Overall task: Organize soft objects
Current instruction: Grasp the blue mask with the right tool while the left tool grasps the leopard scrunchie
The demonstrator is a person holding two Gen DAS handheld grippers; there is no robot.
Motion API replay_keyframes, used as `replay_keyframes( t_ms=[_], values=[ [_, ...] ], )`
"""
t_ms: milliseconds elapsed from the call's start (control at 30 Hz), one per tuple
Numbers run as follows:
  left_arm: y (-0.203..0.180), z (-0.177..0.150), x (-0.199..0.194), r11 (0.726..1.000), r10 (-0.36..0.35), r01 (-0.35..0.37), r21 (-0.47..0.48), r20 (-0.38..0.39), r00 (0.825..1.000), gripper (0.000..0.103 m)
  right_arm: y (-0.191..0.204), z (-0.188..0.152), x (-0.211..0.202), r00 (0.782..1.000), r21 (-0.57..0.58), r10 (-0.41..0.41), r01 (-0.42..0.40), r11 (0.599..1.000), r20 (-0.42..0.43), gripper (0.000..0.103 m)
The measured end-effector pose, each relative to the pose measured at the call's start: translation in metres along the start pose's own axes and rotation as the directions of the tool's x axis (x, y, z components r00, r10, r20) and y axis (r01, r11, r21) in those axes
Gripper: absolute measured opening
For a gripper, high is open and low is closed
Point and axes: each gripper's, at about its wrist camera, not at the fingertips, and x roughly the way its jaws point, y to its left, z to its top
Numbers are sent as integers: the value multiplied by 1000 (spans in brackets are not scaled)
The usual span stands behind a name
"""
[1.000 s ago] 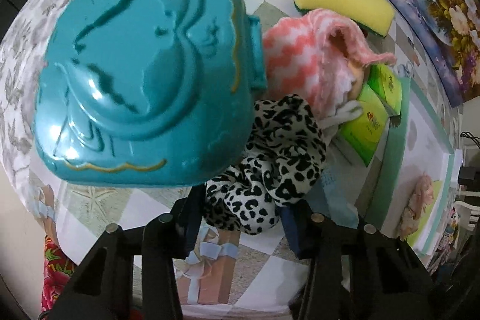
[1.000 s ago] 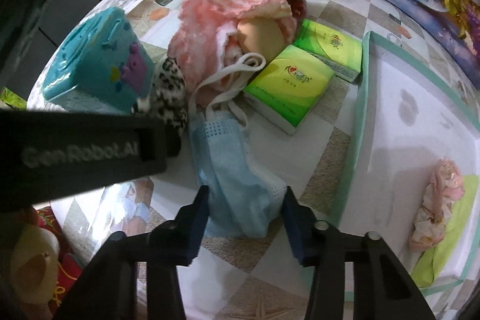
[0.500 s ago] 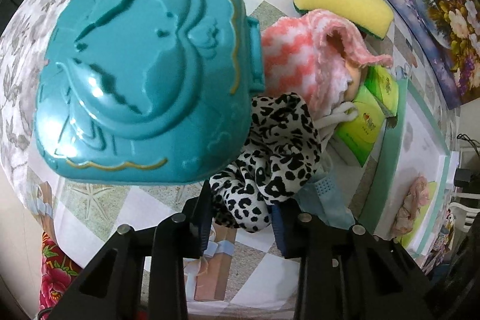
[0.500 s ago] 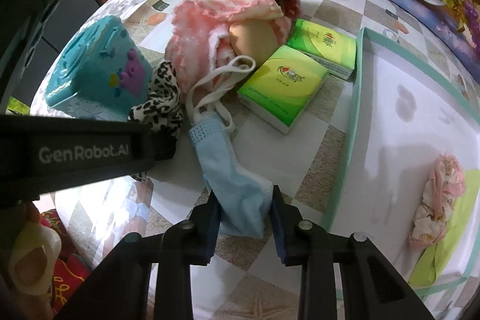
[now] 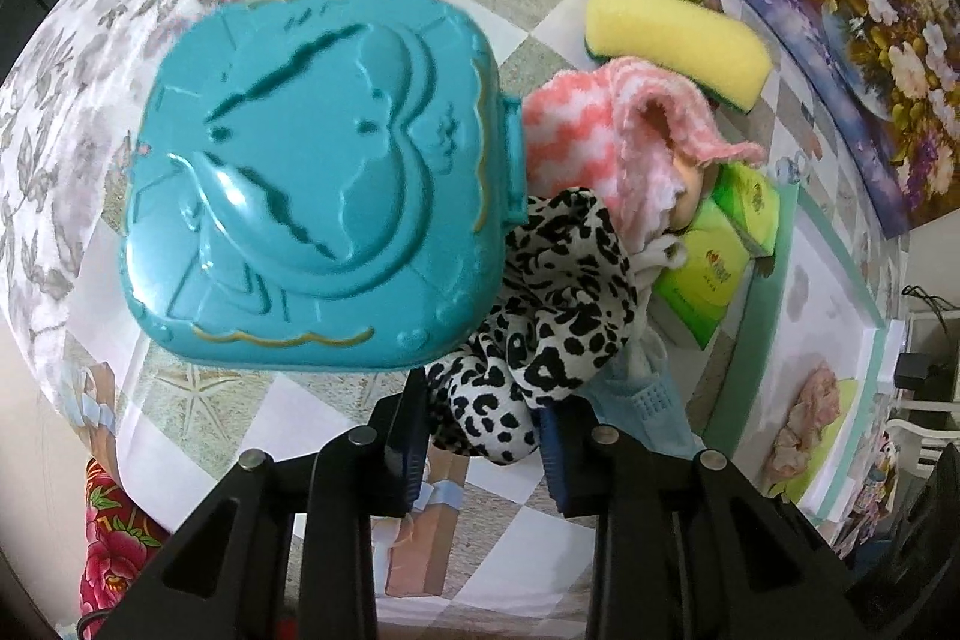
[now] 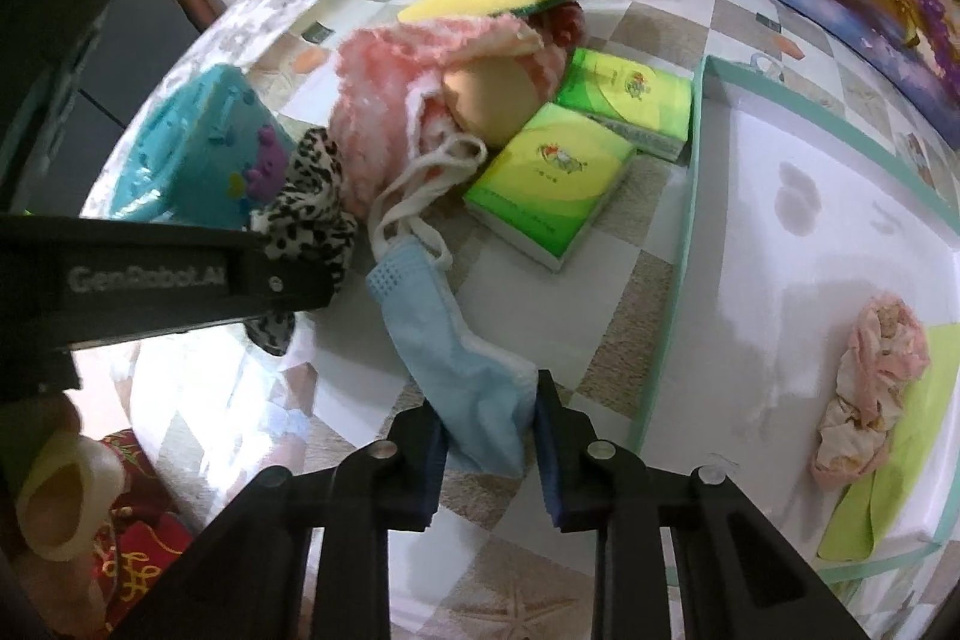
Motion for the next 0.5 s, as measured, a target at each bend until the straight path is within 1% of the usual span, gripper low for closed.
replay_keyframes(
  t_ms=[233, 500],
  values=[
    [3, -4, -24, 999, -36, 35, 12, 48, 998, 33, -7, 3, -20, 999, 24, 16, -17, 1000, 42, 27],
    [4, -5, -53, 996, -75, 70, 50, 106, 992, 33, -6, 0, -49, 992, 49, 20, -26, 998, 125, 27]
  ],
)
